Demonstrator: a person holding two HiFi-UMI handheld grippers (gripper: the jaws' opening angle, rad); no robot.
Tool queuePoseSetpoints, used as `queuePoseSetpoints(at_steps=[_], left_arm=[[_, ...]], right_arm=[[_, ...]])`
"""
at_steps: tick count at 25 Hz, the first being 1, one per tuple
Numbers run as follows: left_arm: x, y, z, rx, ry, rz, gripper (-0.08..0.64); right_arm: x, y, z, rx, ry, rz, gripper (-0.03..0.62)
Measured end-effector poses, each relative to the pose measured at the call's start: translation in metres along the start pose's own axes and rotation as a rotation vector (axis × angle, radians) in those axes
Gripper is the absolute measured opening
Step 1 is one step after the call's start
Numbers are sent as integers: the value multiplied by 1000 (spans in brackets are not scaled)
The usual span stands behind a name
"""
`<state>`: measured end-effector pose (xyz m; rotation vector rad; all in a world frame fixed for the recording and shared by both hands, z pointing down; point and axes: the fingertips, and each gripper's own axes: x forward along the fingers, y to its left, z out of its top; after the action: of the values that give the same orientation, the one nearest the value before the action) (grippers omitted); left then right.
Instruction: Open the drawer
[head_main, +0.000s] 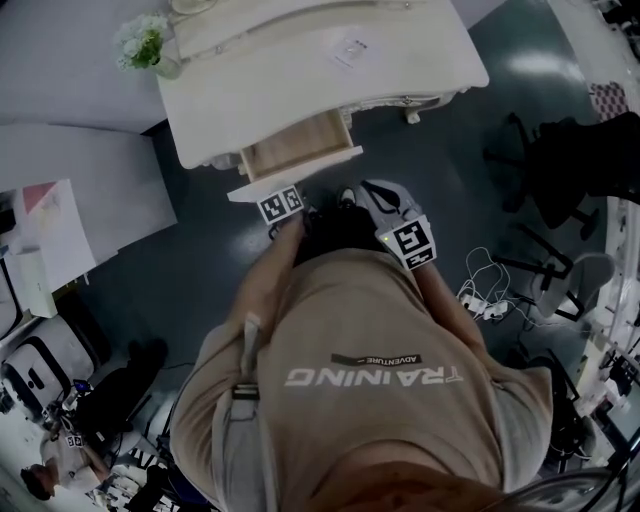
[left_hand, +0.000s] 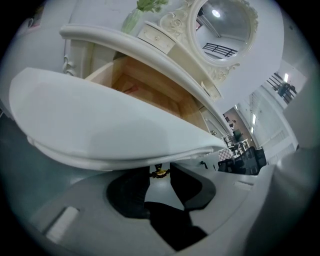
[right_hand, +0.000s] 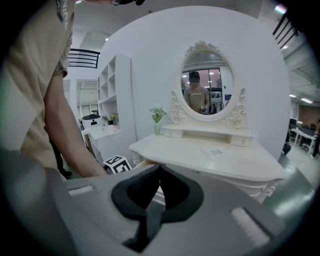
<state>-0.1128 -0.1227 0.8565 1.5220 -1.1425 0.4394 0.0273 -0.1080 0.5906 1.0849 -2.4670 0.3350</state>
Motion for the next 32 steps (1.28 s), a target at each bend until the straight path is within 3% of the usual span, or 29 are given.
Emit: queuePoseSetpoints(at_steps=[9,19,28,31,32], left_arm=[[-10,-7,-22,-1,-8,55,130],[-15,-14,-42,-20,-67,107,130],[-25,-15,-62,-40,-97,112,126],[-30,-12,-69,-35,-99,95,92],[-32,-11,-75,-23,-94,95,43]], right_arm=[[-26,-14,-6,-20,-22,80,3],[-52,-32,-40,2,-25,127,3],[-66,-18,-50,-3,-3,174,3],[-67,-7,-53,5,-3,165,3],[-68,0,-54,6,0,166,3]])
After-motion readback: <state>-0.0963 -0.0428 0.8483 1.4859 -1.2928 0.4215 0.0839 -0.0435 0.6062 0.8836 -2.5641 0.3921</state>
